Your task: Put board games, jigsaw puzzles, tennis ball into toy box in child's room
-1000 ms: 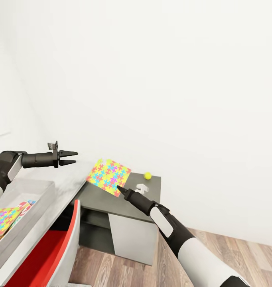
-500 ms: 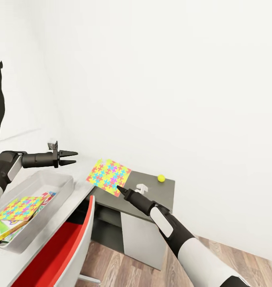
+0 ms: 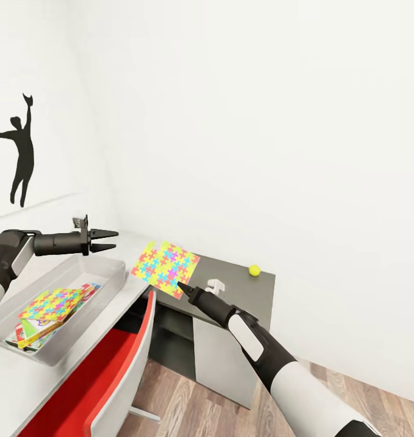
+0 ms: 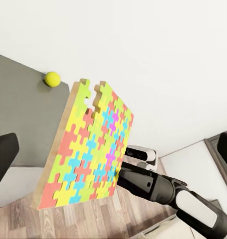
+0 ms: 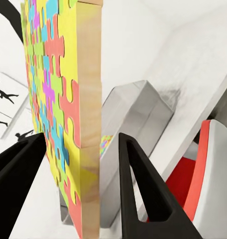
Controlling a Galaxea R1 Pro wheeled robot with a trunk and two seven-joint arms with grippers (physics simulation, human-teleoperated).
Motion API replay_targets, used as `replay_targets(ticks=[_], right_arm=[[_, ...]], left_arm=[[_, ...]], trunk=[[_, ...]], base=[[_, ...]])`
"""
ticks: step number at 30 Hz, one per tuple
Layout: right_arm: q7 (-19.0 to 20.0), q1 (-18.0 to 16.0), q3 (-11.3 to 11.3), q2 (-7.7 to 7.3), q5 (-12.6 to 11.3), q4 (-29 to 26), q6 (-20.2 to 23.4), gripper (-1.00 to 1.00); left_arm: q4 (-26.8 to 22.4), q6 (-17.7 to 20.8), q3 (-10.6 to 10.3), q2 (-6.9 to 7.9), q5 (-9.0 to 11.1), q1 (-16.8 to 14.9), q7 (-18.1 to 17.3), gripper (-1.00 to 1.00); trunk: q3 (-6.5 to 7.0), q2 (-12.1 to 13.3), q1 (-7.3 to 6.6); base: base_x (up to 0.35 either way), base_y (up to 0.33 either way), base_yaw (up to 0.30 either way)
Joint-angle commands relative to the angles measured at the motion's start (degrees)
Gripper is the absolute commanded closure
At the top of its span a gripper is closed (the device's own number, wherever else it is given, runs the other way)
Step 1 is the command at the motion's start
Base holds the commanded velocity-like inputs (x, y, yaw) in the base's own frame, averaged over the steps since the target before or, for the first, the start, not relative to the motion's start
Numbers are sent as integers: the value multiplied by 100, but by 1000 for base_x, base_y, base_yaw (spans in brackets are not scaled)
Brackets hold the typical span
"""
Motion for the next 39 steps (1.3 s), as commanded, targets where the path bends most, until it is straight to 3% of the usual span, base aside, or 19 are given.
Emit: replay_targets(ticks=[1, 10, 16, 25, 39], right_arm=[[5, -8, 3, 1, -56, 1, 35, 100], [-162, -10, 9, 0, -25, -10, 118, 100], [-739, -13, 36, 0, -20, -20, 344, 100], [-835, -13, 30, 0, -17, -190, 418, 100], [-998, -8, 46, 0, -16, -387, 448, 100]], left_arm=[[1, 54, -30, 5, 22, -7, -19, -100], [1, 54, -30, 4, 22, -7, -20, -100], [1, 54, -30, 4, 22, -7, -22, -100], [1, 54, -30, -5, 22, -7, -25, -100], [1, 54, -30, -10, 22, -7, -19, -100]], trunk=[[-13, -13, 4], [-13, -13, 4], [-13, -13, 4], [-13, -13, 4], [-13, -13, 4]], base=[[-5, 0, 0], [-40, 0, 0], [-73, 0, 0], [-6, 0, 7], [0, 0, 247]])
